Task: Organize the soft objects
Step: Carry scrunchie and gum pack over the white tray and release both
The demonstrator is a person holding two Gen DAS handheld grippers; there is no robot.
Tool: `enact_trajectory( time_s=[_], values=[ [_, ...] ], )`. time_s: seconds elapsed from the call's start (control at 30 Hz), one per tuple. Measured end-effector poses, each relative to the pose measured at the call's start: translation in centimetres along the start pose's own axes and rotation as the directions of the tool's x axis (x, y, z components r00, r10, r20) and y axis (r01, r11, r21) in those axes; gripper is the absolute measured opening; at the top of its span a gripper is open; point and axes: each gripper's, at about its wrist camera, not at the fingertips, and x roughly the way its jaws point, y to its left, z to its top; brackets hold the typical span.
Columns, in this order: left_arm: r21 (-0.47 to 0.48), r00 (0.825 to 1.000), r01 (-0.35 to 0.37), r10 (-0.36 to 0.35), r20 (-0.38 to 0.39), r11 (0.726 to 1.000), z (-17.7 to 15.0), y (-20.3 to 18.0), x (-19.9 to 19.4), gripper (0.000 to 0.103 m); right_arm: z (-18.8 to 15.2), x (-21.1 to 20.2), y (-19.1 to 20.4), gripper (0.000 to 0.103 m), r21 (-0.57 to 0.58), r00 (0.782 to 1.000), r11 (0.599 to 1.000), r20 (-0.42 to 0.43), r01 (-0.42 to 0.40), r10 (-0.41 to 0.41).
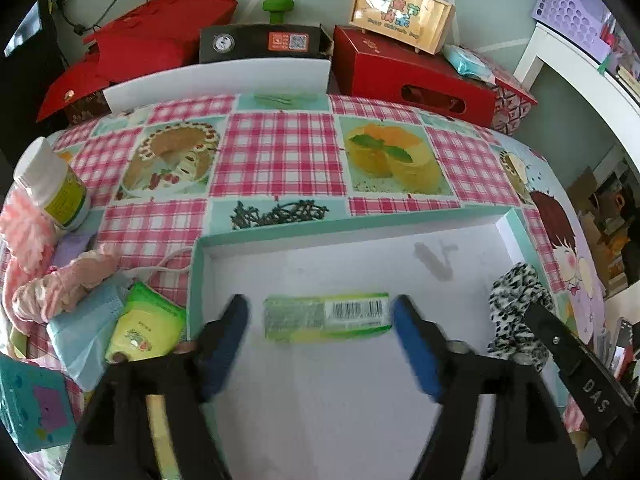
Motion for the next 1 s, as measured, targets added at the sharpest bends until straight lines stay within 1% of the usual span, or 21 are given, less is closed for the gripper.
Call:
enact_trajectory(
  time_s=[0.03, 0.1, 0.2, 0.27, 0.3, 0.33, 0.37, 0.4, 0.43, 0.47, 0.5, 0.53, 0.57, 0.7, 0.8, 1.0],
  values=[
    [0.001, 1.000, -0.010, 0.010, 0.012, 1.000, 0.0, 0.1, -0.2, 0.085, 0.0, -0.1, 0.0, 0.040, 0.000, 1.000, 1.000, 0.004, 0.006, -0.006],
    [-0.002, 1.000, -0.015, 0.015, 0.020, 1.000, 0.1, 0.3, -0.4, 0.085, 0.1, -0.2, 0.2, 0.050, -0.002, 1.000, 1.000, 0.011, 0.020, -0.020],
    [-0.019, 1.000, -0.015, 0.015, 0.024, 1.000, 0.2, 0.8, -0.7, 0.085, 0.1, -0.4, 0.4, 0.050, -0.014, 0.999, 0.999, 0.018, 0.031, -0.031],
    [-0.029, 0.999, -0.027, 0.028, 0.032, 0.999, 0.3, 1.1, -1.0, 0.085, 0.1, -0.4, 0.5, 0.051, -0.021, 0.999, 0.999, 0.019, 0.038, -0.037],
    [-0.036, 0.999, -0.037, 0.038, 0.038, 0.999, 0.4, 1.3, -1.2, 0.085, 0.0, -0.4, 0.6, 0.054, -0.024, 0.999, 0.999, 0.018, 0.041, -0.041],
    [-0.041, 0.998, -0.041, 0.043, 0.043, 0.998, 0.4, 1.5, -1.4, 0.086, 0.0, -0.4, 0.6, 0.061, -0.028, 0.999, 0.998, 0.019, 0.047, -0.047],
    [-0.047, 0.998, -0.047, 0.049, 0.049, 0.998, 0.4, 1.7, -1.5, 0.086, 0.0, -0.4, 0.7, 0.065, -0.031, 0.998, 0.998, 0.020, 0.052, -0.051],
    [-0.053, 0.997, -0.055, 0.058, 0.055, 0.997, 0.5, 1.9, -1.6, 0.087, 0.0, -0.4, 0.8, 0.075, -0.035, 0.998, 0.998, 0.021, 0.060, -0.060],
    [-0.060, 0.995, -0.076, 0.080, 0.065, 0.995, 0.5, 2.2, -1.7, 0.095, 0.0, -0.4, 0.9, 0.085, -0.039, 0.997, 0.997, 0.027, 0.073, -0.072],
    [-0.065, 0.993, -0.095, 0.100, 0.071, 0.993, 0.6, 2.3, -1.7, 0.103, 0.0, -0.4, 0.9, 0.090, -0.042, 0.996, 0.996, 0.032, 0.083, -0.081],
    [-0.071, 0.989, -0.121, 0.126, 0.076, 0.990, 0.6, 2.6, -1.7, 0.103, 0.0, -0.5, 0.9, 0.103, -0.046, 0.995, 0.994, 0.042, 0.097, -0.095],
    [-0.074, 0.986, -0.140, 0.146, 0.082, 0.987, 0.6, 2.8, -1.7, 0.103, 0.0, -0.7, 1.0, 0.103, -0.052, 0.993, 0.992, 0.058, 0.111, -0.108],
    [-0.080, 0.985, -0.144, 0.151, 0.086, 0.986, 0.6, 3.1, -1.7, 0.103, 0.1, -0.7, 1.1, 0.103, -0.057, 0.992, 0.992, 0.058, 0.116, -0.112],
    [-0.126, 0.989, -0.117, 0.127, 0.077, 0.985, 0.8, 4.3, -1.7, 0.103, 0.1, -0.7, 1.3, 0.103, -0.069, 0.992, 0.991, 0.054, 0.117, -0.113],
    [-0.130, 0.988, -0.122, 0.133, 0.082, 0.984, 0.8, 4.4, -1.7, 0.103, 0.0, -0.5, 1.5, 0.103, -0.077, 0.992, 0.990, 0.049, 0.121, -0.118],
    [-0.140, 0.990, -0.107, 0.118, 0.073, 0.984, 0.8, 4.7, -1.7, 0.103, -0.1, -0.3, 1.6, 0.103, -0.082, 0.991, 0.988, 0.041, 0.127, -0.124]
  ],
)
